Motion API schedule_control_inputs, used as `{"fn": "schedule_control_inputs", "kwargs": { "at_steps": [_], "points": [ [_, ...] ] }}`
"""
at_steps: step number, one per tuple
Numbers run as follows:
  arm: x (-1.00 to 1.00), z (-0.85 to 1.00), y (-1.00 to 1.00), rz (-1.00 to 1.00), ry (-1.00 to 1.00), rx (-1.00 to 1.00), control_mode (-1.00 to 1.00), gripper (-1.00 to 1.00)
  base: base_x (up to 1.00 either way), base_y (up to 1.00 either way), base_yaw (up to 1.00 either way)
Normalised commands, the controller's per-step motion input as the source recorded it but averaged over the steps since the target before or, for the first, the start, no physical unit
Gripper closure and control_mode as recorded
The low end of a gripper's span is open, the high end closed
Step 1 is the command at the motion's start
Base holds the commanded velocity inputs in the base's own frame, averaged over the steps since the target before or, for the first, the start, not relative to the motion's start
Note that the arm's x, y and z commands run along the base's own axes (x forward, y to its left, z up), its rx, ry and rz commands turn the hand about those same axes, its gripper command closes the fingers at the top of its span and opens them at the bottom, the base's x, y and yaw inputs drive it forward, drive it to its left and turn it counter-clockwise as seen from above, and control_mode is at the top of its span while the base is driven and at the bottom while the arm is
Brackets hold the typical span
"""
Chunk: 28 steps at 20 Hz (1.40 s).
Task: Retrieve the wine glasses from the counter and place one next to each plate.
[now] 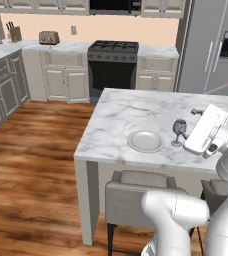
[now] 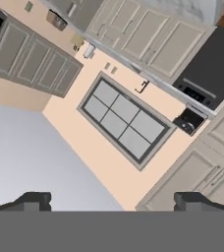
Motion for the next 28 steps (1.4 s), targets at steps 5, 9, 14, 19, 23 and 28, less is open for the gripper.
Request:
{"fn": "schedule_control_inputs", "kwargs": {
  "at_steps": [5,9,14,19,23,28],
  "points": [
    [0.00,0.00,0.10,0.13,-0.02,0.07,-1.00,-1.00,0.00,0.00,0.00],
    [0.00,-0.03,0.41,0.07,-0.01,0.03,1.00,-1.00,0.04,0.50,0.11],
    [0.00,0.00,0.00,0.00,0.00,0.00,1.00,-1.00,0.18,1.00,0.16],
    [0.00,0.00,0.00,0.00,0.00,0.00,1.00,-1.00,0.27,1.00,0.11],
    [0.00,0.00,0.00,0.00,0.00,0.00,1.00,-1.00,-0.04,1.00,0.07],
    [0.00,0.00,0.00,0.00,0.00,0.00,1.00,-1.00,-0.57,1.00,0.00]
  ]
}}
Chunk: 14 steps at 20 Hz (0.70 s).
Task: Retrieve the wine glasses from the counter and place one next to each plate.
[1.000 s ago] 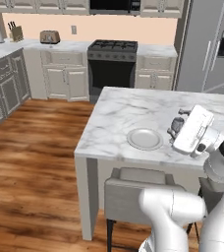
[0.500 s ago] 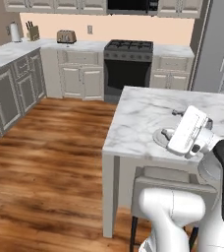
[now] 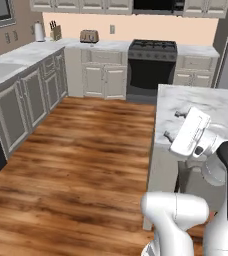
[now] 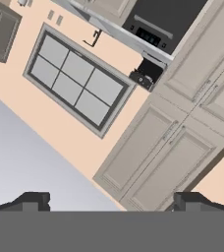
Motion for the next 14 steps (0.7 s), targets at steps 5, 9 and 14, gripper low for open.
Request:
{"fn": "schedule_control_inputs", "kwargs": {
  "at_steps": [5,9,14],
  "points": [
    [0.00,0.00,0.00,0.00,0.00,0.00,1.00,-1.00,0.25,1.00,-0.13],
    [0.00,0.00,0.00,0.00,0.00,0.00,1.00,-1.00,0.54,1.00,-0.11],
    [0.00,0.00,0.00,0.00,0.00,0.00,1.00,-1.00,0.88,0.92,-0.11]
  ]
}}
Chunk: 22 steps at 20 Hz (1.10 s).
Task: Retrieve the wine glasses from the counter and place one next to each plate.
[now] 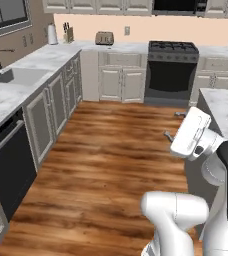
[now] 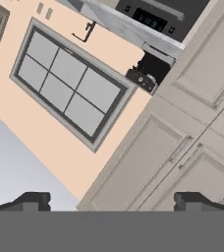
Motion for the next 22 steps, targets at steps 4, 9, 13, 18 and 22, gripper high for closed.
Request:
{"fn": "schedule_control_inputs", "kwargs": {
  "at_steps": [4,9,13,18,22],
  "points": [
    [0.00,0.00,0.00,0.00,0.00,0.00,1.00,-1.00,1.00,0.83,-0.17],
    [0.00,0.00,0.00,0.00,0.00,0.00,1.00,-1.00,1.00,0.06,-0.08],
    [0.00,0.00,0.00,0.00,0.00,0.00,1.00,-1.00,1.00,-0.57,-0.06],
    [0.00,0.00,0.00,0.00,0.00,0.00,1.00,-1.00,1.00,-0.18,-0.10],
    [0.00,0.00,0.00,0.00,0.00,0.00,1.00,-1.00,1.00,0.00,-0.13]
  ]
}}
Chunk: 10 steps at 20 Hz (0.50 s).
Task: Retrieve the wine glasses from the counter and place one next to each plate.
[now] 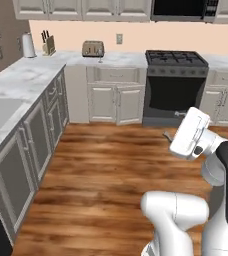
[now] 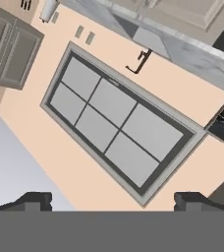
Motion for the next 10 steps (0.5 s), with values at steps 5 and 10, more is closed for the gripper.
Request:
{"fn": "schedule_control_inputs", "kwargs": {
  "at_steps": [5,10],
  "points": [
    [0.00,0.00,0.00,0.00,0.00,0.00,1.00,-1.00,1.00,0.01,-0.10],
    [0.00,0.00,0.00,0.00,0.00,0.00,1.00,-1.00,1.00,0.31,-0.02]
  ]
}}
